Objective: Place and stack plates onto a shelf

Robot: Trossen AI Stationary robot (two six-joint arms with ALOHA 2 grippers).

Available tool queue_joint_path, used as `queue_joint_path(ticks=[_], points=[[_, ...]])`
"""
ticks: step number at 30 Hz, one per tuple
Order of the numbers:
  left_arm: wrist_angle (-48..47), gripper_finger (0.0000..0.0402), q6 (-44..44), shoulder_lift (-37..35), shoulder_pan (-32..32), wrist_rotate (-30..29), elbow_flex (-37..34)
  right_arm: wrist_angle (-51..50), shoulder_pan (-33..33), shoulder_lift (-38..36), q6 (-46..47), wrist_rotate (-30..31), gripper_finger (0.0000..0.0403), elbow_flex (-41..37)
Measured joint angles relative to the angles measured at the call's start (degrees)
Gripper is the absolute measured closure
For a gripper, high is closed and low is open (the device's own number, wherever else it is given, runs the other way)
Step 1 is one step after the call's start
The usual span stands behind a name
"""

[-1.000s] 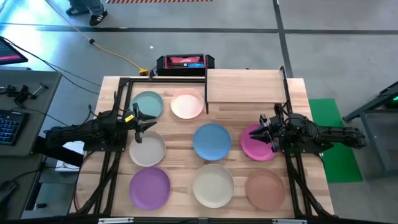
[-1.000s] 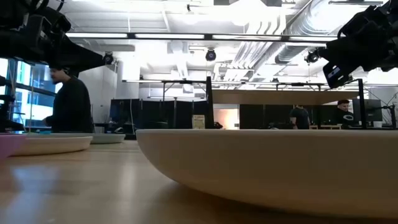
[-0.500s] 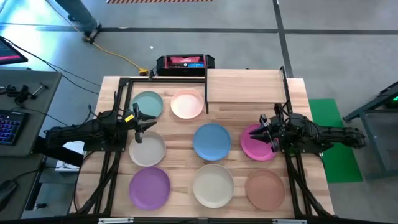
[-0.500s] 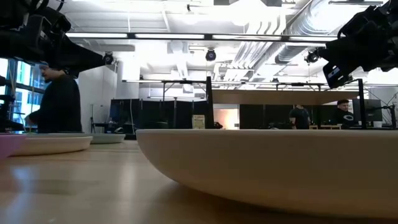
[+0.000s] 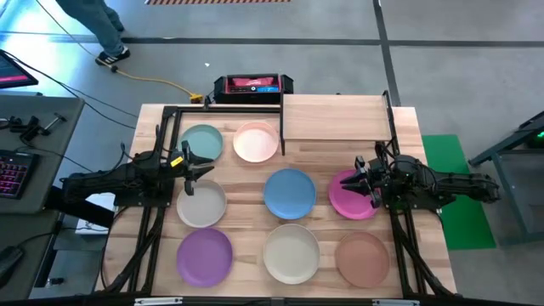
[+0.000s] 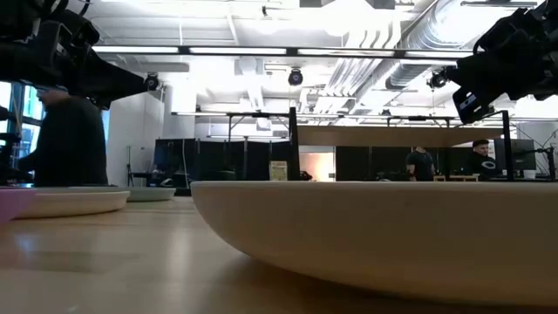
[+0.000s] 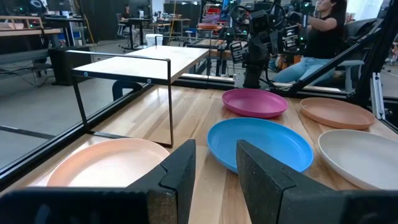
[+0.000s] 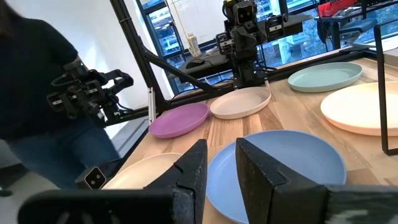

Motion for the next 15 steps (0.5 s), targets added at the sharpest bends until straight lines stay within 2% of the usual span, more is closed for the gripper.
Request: queue_joint_path(ticks=[15], points=[[0.0, 0.0298, 2.0, 0.0, 0.0, 0.0, 0.0, 0.0, 0.0, 0.0, 0.0, -0.3, 0.0337, 0.0]])
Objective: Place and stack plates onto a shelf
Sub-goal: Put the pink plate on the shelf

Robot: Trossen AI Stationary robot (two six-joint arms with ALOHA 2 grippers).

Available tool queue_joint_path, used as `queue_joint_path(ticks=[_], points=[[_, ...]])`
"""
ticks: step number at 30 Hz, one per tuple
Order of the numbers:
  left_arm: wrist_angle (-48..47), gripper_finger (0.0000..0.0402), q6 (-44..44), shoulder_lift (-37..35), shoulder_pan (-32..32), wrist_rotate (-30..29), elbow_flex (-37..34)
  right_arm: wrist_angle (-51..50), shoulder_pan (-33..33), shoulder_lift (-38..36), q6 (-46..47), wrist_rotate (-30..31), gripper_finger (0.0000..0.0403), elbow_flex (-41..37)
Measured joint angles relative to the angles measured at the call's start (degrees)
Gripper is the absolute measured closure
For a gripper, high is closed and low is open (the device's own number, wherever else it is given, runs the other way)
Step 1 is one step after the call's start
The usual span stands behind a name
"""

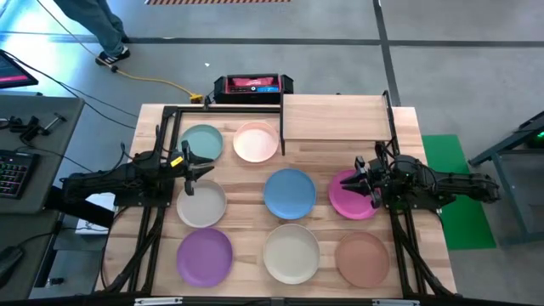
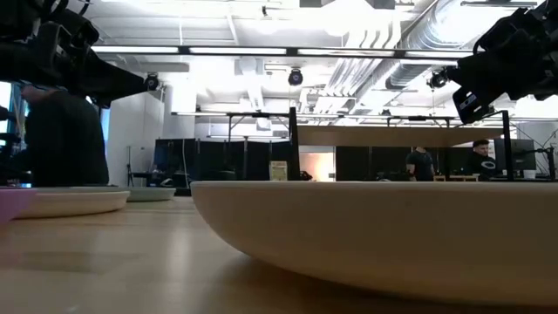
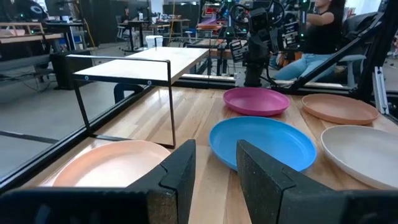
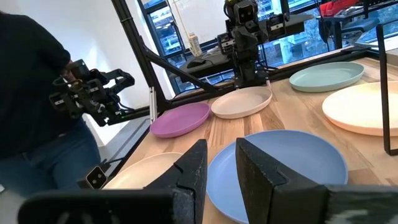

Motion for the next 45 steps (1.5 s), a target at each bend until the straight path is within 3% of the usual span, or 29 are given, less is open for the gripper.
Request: queue_joint_path(ticks=[6, 15, 28, 38, 45], points=[[0.9, 0.0298, -0.9, 0.1, 0.0, -3.1, 0.0, 0.0, 0.0, 0.0, 0.0, 0.0, 0.0337, 0.0], [3.4, 0.0298, -14.8, 0.1, 0.0, -2.8, 0.0, 0.0, 0.0, 0.0, 0.0, 0.1, 0.0337, 0.0], [4.5, 0.0298, -24.0, 0.1, 0.0, -3.1, 0.0, 0.7, 0.0, 0.0, -5.6, 0.8, 0.0337, 0.0], [8.3, 0.0298, -26.5, 0.1, 0.0, -10.9, 0.0, 6.8, 0.0, 0.0, 14.6, 0.8, 0.0337, 0.0], [8.4, 0.0298, -31.6, 0.1, 0.0, -13.2, 0.0, 6.6, 0.0, 0.0, 16.3, 0.8, 0.0337, 0.0]])
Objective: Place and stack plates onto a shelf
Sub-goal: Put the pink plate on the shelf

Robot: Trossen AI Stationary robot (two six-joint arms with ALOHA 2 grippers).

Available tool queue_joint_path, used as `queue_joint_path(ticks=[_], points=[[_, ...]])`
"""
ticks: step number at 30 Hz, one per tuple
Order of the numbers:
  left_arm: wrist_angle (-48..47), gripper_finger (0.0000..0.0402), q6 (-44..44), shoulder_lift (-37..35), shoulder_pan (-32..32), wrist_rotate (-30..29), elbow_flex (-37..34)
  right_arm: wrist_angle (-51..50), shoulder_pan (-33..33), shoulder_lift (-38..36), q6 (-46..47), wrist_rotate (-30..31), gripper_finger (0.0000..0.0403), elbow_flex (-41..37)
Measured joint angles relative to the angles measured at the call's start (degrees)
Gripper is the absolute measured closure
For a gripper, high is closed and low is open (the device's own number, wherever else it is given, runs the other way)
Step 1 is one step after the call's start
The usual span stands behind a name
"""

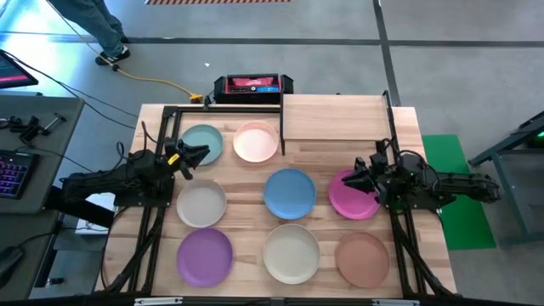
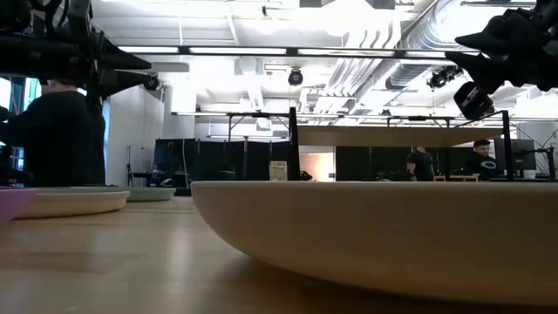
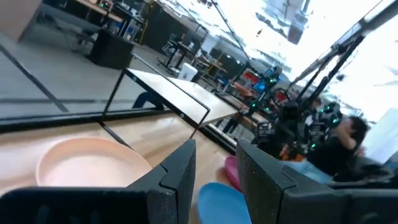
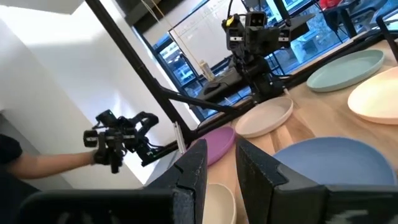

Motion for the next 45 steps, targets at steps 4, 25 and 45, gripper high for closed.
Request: queue_joint_path(ticks=[4, 25, 45], points=[[0.2, 0.0298, -5.0, 0.0, 0.0, 0.0, 0.0, -0.1, 0.0, 0.0, -0.7, 0.0, 0.0337, 0.0], [22.6, 0.0298, 3.2, 7.6, 0.6, -0.4, 12.3, -3.3, 0.0, 0.1, -11.0, 4.3, 0.0337, 18.8], [4.7, 0.0298, 12.9, 28.3, 0.5, -12.3, 37.8, -50.5, 0.0, 26.8, -10.7, 9.7, 0.0337, 60.3]])
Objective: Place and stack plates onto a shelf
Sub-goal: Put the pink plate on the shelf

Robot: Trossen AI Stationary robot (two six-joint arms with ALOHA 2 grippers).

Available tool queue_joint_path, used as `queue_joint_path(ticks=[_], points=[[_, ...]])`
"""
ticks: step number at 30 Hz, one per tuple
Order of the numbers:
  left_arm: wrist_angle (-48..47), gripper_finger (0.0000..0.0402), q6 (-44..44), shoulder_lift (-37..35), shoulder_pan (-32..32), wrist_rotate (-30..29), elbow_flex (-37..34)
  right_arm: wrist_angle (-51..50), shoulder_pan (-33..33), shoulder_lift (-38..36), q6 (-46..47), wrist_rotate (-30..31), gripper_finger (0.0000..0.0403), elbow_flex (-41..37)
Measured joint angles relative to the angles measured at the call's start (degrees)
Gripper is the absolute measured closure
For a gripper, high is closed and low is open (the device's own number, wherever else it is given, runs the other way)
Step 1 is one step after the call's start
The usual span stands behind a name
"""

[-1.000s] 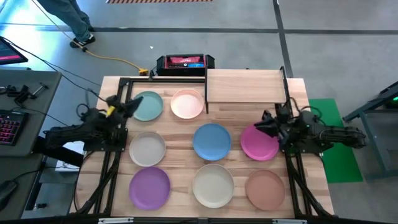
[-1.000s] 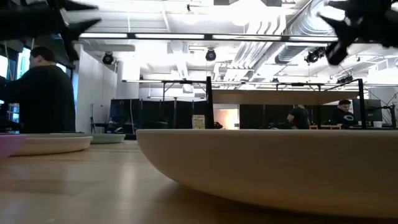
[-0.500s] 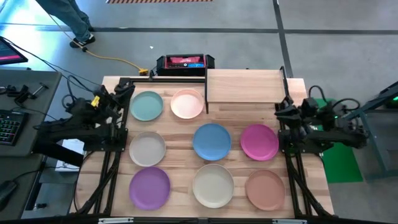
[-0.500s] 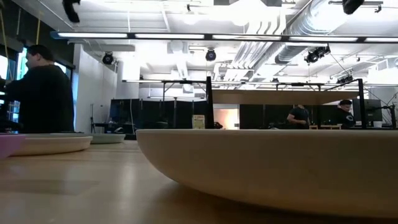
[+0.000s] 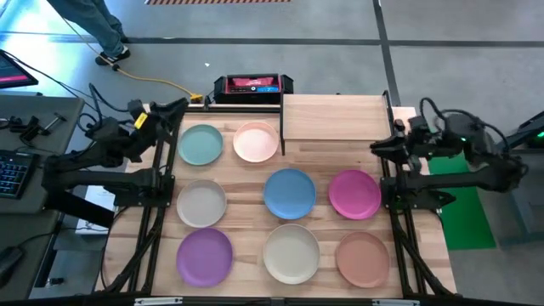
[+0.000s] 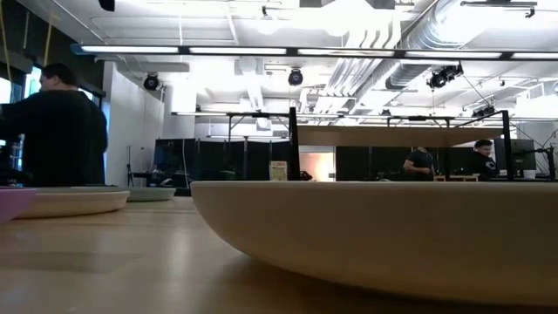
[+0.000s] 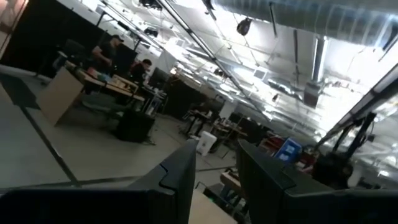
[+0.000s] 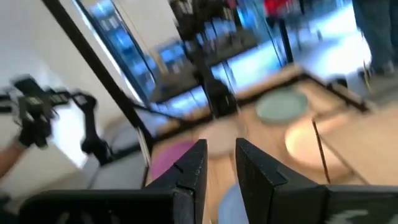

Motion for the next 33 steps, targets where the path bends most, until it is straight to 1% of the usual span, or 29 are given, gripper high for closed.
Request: queue_joint_path(ticks=[3, 6, 11, 15, 19, 25, 30, 33], points=[[-0.3, 0.0298, 1.7, 0.7, 0.0, 0.2, 0.1, -9.5, 0.0, 5.7, 0.7, -0.1, 0.0337, 6.0], [-1.1, 0.0298, 1.8, 0.7, 0.0, 2.5, 0.1, -17.2, 0.0, 10.5, 3.9, -0.2, 0.0337, 10.3], [-2.1, 0.0298, 4.7, 0.7, 0.0, 7.1, 0.1, -24.2, 0.1, 16.1, 9.8, -0.4, 0.0337, 12.3], [-4.2, 0.0298, 6.3, 0.7, 0.0, 9.9, 0.1, -27.7, 1.4, 20.0, 13.1, -0.4, 0.0337, 11.4], [-8.7, 0.0298, 5.4, 0.7, 0.0, 11.2, 0.1, -30.0, 3.8, 24.4, 15.5, -0.7, 0.0337, 11.4], [-15.3, 0.0298, 5.3, 0.7, 0.0, 14.2, 0.1, -29.8, 7.4, 30.7, 15.2, -3.5, 0.0337, 11.4], [-18.2, 0.0298, 5.3, 0.7, 0.0, 18.3, 0.1, -29.9, 9.5, 35.6, 15.7, -4.5, 0.0337, 11.4], [-20.5, 0.0298, 5.3, 0.7, 0.0, 20.8, 0.1, -30.0, 10.2, 38.3, 18.1, -4.4, 0.0336, 11.3]])
